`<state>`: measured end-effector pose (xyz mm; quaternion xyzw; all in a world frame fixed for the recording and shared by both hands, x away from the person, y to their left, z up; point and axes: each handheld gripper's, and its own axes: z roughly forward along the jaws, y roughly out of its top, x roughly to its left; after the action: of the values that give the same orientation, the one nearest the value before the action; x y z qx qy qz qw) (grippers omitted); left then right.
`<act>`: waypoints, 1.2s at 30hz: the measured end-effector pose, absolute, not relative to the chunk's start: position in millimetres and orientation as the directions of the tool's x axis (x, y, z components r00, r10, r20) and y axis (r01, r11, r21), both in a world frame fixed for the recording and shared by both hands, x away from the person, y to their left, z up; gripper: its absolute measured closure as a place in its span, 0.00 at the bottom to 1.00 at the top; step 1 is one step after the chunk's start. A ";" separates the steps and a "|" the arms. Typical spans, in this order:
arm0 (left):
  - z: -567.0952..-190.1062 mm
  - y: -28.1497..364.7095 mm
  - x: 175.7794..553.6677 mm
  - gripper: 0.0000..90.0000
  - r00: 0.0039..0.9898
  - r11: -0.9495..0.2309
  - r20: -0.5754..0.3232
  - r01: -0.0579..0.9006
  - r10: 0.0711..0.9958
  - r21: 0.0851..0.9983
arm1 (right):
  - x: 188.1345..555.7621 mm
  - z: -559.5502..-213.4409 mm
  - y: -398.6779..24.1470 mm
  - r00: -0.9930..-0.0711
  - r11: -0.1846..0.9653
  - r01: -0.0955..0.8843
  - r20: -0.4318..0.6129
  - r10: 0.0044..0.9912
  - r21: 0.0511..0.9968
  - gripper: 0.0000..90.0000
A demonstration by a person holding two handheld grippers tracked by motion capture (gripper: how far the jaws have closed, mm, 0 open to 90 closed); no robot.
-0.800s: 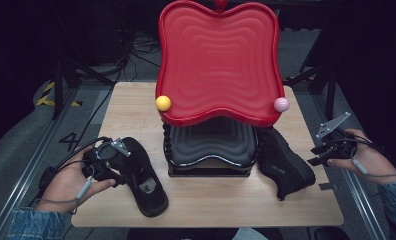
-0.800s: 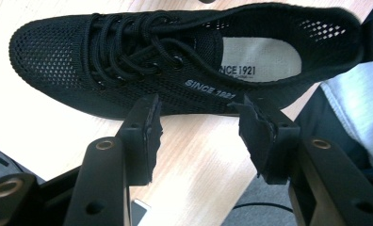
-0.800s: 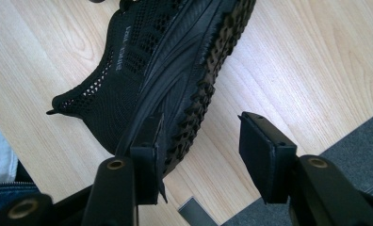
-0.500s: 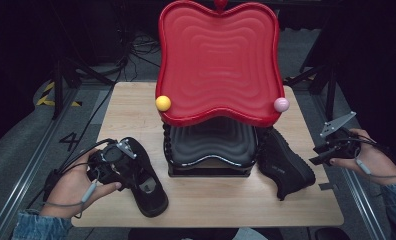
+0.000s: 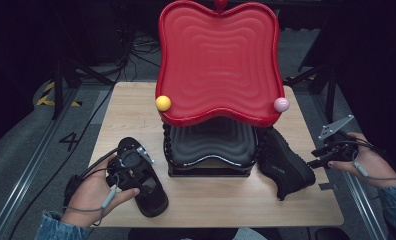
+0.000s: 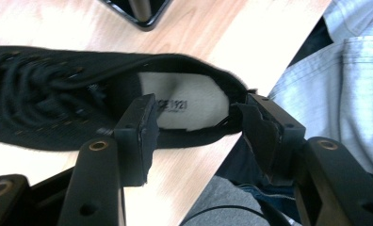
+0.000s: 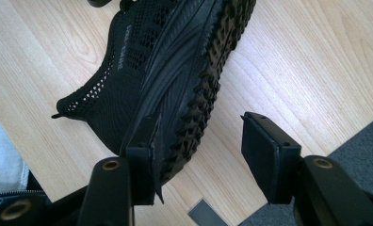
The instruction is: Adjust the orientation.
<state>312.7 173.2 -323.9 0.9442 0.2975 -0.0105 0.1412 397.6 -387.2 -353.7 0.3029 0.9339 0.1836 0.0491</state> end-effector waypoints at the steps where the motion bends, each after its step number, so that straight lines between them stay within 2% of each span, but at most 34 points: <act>1: -325.1 171.0 312.2 0.52 0.821 -0.781 -0.113 0.568 0.559 0.262 | 397.6 -354.1 -386.7 -0.812 0.749 0.547 0.020 0.583 0.374 0.54; 9: -325.5 167.8 308.1 0.52 0.793 -0.741 -0.120 0.603 0.597 0.295 | 396.9 -359.7 -382.9 -0.820 0.752 0.540 0.037 0.571 0.378 0.53; 12: -323.0 164.6 305.7 0.51 0.799 -0.738 -0.161 0.598 0.580 0.313 | 396.9 -361.8 -384.7 -0.816 0.746 0.546 0.042 0.576 0.381 0.53; 19: -342.3 153.2 309.5 0.51 0.782 -0.736 -0.171 0.622 0.599 0.267 | 395.9 -367.1 -384.5 -0.817 0.743 0.549 0.056 0.574 0.384 0.52; 24: -365.1 146.9 313.9 0.58 0.757 -0.729 -0.119 0.652 0.643 0.211 | 395.7 -370.3 -383.4 -0.820 0.743 0.545 0.062 0.569 0.388 0.51; 28: -384.5 144.3 317.2 0.64 0.744 -0.715 -0.188 0.668 0.641 0.207 | 397.2 -371.7 -383.9 -0.815 0.735 0.548 0.057 0.576 0.399 0.51; 31: -393.6 142.1 318.3 0.64 0.740 -0.709 -0.194 0.672 0.644 0.213 | 398.7 -371.7 -384.7 -0.809 0.711 0.554 0.081 0.582 0.432 0.49; 33: -398.2 140.8 318.2 0.64 0.741 -0.707 -0.186 0.671 0.645 0.224 | 400.6 -374.3 -383.7 -0.800 0.695 0.573 0.112 0.590 0.433 0.45; 36: -399.2 140.4 318.0 0.66 0.744 -0.709 -0.172 0.668 0.646 0.228 | 402.2 -376.9 -381.4 -0.791 0.688 0.589 0.126 0.599 0.425 0.46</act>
<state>318.0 140.4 -399.2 0.9235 0.3555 -0.0400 0.1386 402.2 -381.4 -376.9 0.3234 0.9186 0.2271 0.0115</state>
